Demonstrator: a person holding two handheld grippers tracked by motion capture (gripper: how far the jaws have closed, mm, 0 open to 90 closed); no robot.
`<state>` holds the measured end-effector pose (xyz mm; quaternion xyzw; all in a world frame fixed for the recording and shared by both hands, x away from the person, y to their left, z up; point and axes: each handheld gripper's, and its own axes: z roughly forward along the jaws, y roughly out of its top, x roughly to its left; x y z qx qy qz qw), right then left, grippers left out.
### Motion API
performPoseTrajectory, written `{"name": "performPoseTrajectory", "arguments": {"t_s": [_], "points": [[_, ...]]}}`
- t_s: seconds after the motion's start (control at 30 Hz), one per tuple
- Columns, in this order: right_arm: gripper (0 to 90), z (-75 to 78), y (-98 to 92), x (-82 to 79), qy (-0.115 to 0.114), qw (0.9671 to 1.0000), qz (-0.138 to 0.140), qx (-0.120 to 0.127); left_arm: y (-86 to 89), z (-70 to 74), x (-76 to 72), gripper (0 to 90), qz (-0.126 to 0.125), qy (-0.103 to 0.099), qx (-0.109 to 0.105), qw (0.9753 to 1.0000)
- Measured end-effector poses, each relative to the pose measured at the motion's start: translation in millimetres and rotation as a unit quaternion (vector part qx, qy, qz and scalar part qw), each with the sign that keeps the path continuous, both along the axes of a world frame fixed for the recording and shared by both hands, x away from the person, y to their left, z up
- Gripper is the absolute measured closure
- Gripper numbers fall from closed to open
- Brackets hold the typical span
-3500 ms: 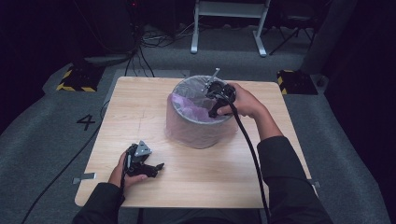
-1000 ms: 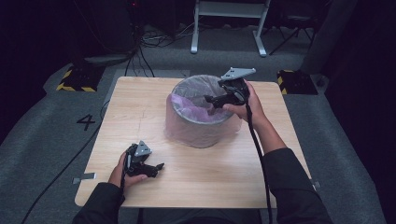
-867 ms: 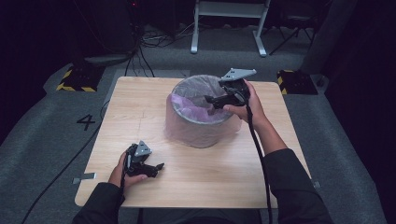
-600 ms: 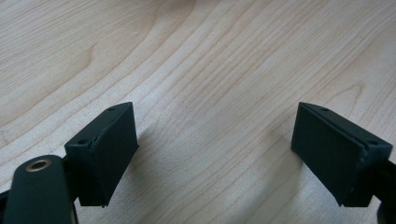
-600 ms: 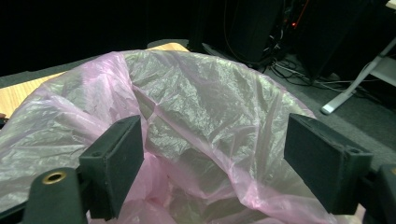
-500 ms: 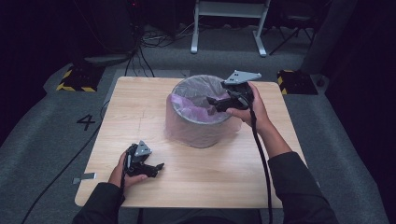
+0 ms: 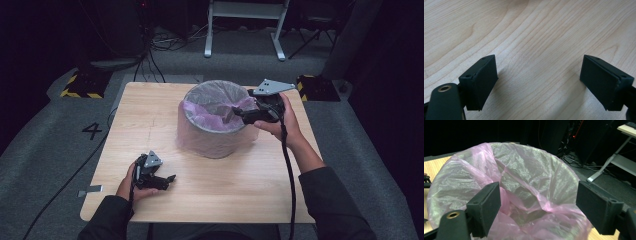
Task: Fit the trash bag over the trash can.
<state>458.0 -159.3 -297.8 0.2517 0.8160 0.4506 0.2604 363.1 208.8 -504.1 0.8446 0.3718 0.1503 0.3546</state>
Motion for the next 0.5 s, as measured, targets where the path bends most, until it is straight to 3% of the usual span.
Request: {"name": "performPoseTrajectory", "arguments": {"t_s": [0.5], "points": [[19.4, -6.6, -19.7, -15.0, -0.011, 0.9998, -0.013, -0.011, -0.1, 0.2, 0.4, 14.2, 0.0, -0.001, 0.002, 1.0]]}}
